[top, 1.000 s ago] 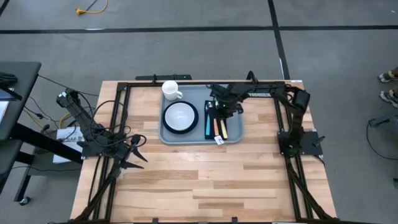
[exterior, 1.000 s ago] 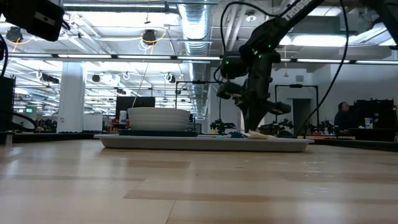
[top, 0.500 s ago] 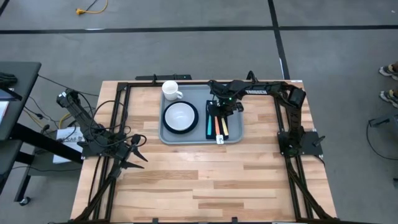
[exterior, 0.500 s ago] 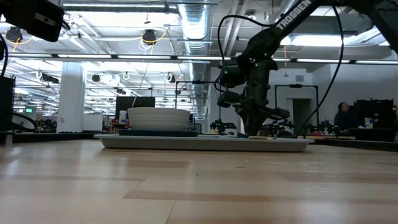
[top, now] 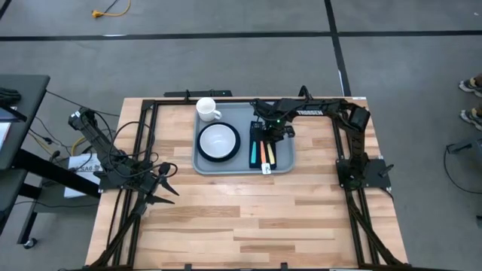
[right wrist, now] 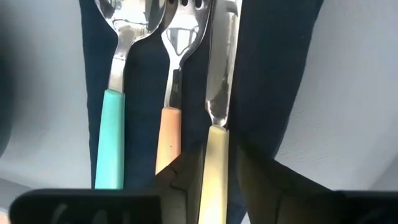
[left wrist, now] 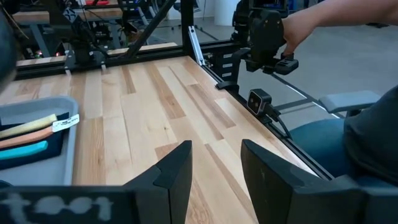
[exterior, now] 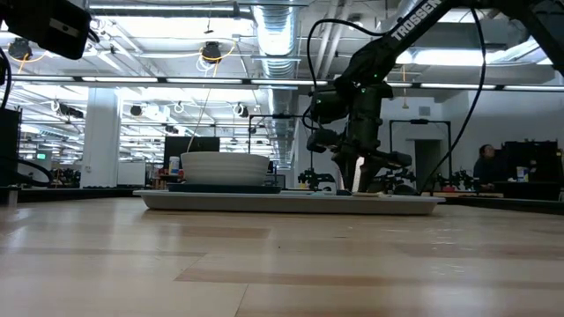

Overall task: Set up tray
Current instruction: Put the yellow knife on the dark blue napkin to the right of the orange fork, then return to Home Position

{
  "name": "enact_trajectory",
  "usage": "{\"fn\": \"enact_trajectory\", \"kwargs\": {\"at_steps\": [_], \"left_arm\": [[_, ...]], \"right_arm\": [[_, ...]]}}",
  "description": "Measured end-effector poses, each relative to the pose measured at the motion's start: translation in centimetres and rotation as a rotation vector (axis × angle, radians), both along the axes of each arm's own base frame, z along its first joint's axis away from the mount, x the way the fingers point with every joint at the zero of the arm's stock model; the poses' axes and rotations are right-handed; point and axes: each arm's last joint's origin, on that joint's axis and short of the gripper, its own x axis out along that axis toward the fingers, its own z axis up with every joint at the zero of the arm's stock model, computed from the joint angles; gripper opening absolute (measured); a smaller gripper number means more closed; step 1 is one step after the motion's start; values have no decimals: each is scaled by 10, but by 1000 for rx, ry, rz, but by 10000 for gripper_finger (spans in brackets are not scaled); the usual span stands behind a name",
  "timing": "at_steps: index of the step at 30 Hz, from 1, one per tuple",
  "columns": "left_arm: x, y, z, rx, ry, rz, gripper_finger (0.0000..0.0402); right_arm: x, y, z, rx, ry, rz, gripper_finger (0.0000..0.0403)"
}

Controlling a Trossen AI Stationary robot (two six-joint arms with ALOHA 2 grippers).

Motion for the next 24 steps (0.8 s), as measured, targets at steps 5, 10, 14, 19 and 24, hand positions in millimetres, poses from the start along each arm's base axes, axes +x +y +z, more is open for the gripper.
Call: {"fn": "enact_trajectory", "kwargs": {"at_steps": [5,10,14,19,24], "left_arm": [[0,0,0,1,1,0,126],[0,0,0,1,1,0,126],[0,0,0,2,2,0,126],[0,0,-1,6,6,0,126],[0,0,-1,6,7,0,126]], "right_arm": [[0,0,0,1,0,-1,102],[0,0,0,-1,-2,7,104],[0,0,0,-2,-3,8,102],[0,0,0,-2,-3,9,102],[0,0,0,1,-4,9,102]]}}
